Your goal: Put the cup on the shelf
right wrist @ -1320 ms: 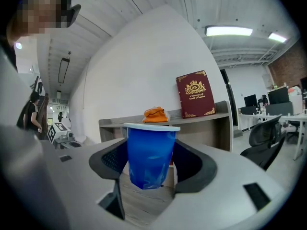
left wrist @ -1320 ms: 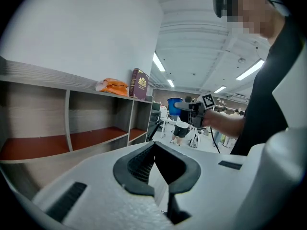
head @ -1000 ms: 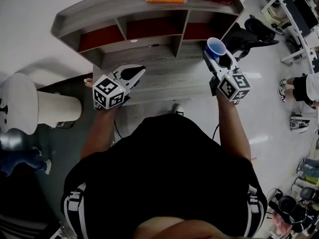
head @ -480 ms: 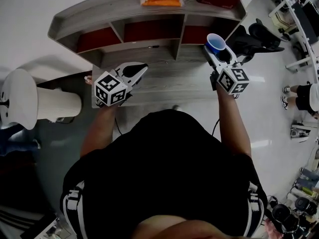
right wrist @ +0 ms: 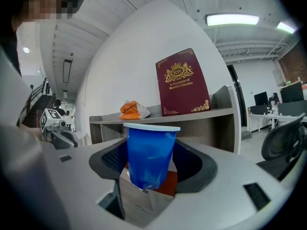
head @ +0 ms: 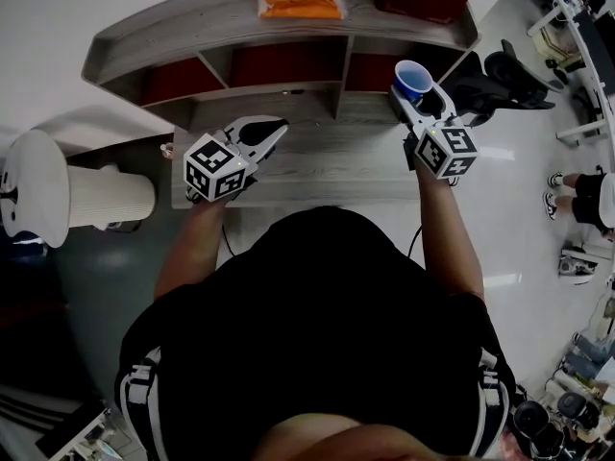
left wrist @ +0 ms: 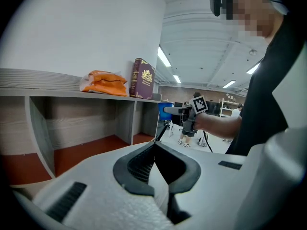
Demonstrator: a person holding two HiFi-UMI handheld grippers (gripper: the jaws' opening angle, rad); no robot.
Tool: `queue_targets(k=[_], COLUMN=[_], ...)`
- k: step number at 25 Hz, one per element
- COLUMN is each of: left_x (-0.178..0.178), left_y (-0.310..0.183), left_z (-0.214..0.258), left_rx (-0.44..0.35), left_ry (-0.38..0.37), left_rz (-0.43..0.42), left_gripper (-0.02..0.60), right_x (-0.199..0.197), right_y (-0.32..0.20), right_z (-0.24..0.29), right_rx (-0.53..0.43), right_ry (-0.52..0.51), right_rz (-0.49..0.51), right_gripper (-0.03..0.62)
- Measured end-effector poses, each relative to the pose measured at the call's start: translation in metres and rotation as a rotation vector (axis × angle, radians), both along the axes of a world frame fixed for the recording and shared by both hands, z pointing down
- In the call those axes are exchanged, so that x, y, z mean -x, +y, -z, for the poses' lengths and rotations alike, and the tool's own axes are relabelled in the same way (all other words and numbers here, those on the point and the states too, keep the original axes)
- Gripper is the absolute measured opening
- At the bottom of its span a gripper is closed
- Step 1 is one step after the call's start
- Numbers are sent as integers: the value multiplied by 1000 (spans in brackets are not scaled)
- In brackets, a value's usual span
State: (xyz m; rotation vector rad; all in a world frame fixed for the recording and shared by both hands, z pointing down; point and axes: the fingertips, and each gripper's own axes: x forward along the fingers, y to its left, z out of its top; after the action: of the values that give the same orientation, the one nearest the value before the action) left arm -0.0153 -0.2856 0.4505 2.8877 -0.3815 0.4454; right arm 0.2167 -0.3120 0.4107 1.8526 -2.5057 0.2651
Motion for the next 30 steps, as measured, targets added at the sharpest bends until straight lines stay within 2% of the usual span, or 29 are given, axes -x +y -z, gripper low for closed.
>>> queue_targets(k=[11, 14, 23, 30], left_x=[-26, -32, -54, -62], left_y=[-21, -25, -33, -43], left_z=[-7, -14, -29, -39], left_rx=[22, 13, 28, 58], left_ry=[-10, -42, -76, -79], left_rz=[32, 37, 34, 43], left_gripper=[17, 17, 17, 17], right_x=[-18, -17, -11, -15], right_y=[-40, -53, -86, -111], right_z=[-27, -37, -75, -112], right_rx=[22, 28, 65, 103], right_ry=[11, 28, 20, 6], right_rz=[43, 58, 121, 125], right_gripper=[282, 282, 282, 282])
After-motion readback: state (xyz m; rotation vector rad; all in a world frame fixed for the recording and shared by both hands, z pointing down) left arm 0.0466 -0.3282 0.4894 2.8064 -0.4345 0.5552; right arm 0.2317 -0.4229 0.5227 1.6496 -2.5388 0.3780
